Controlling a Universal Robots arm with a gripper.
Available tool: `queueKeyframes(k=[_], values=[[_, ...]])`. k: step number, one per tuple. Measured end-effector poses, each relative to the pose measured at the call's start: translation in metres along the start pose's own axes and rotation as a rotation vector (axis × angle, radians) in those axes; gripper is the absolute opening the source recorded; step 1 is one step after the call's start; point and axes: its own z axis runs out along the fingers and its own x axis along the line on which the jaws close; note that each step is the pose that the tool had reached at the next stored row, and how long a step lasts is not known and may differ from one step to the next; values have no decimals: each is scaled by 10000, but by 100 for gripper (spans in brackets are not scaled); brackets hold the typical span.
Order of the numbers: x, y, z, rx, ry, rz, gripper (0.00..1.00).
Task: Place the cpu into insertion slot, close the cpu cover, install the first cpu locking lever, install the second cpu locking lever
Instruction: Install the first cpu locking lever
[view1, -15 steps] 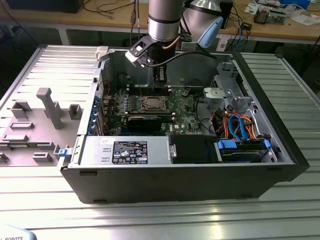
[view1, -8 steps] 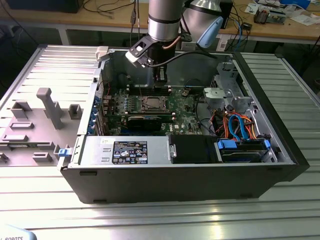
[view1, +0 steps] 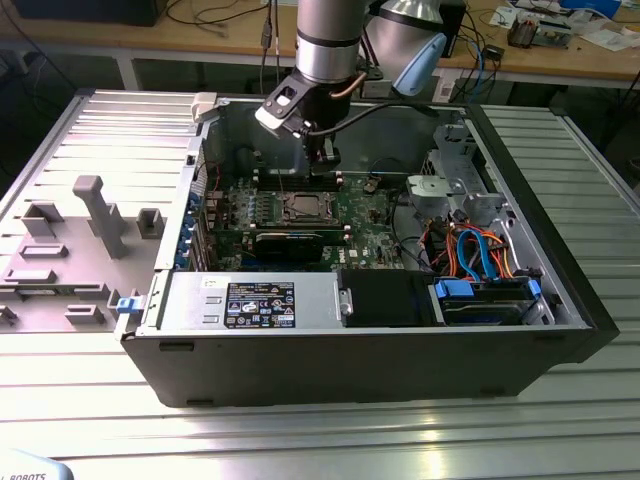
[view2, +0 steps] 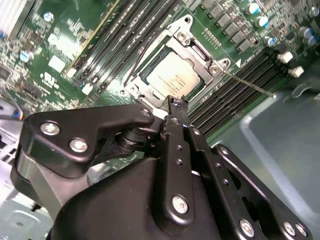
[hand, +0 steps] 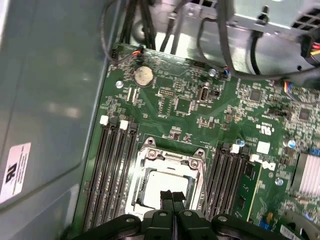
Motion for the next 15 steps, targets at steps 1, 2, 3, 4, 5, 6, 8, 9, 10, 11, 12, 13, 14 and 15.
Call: queueKeyframes(k=[1,2,3,4,5,6,8,9,10,11,12,13,14,15], values=[[0,0,0,-8,-7,-401,11],[1,-4,0,-11,-8,-518,11],[0,-9,0,-15,5,-542,11],[-2,-16,0,-20,22,-554,11],[-3,-21,1,-22,28,-561,11],[-4,-22,1,-24,32,-568,11],[-4,-23,1,-23,32,-568,11],[-4,-23,1,-23,33,-568,11],[-4,-23,1,-23,33,-568,11],[-4,-23,1,-24,34,-568,11],[-4,-23,1,-23,34,-568,11],[-4,-23,1,-24,34,-568,11],[-4,-23,0,-24,35,-577,11],[-4,-23,0,-25,35,-615,11]])
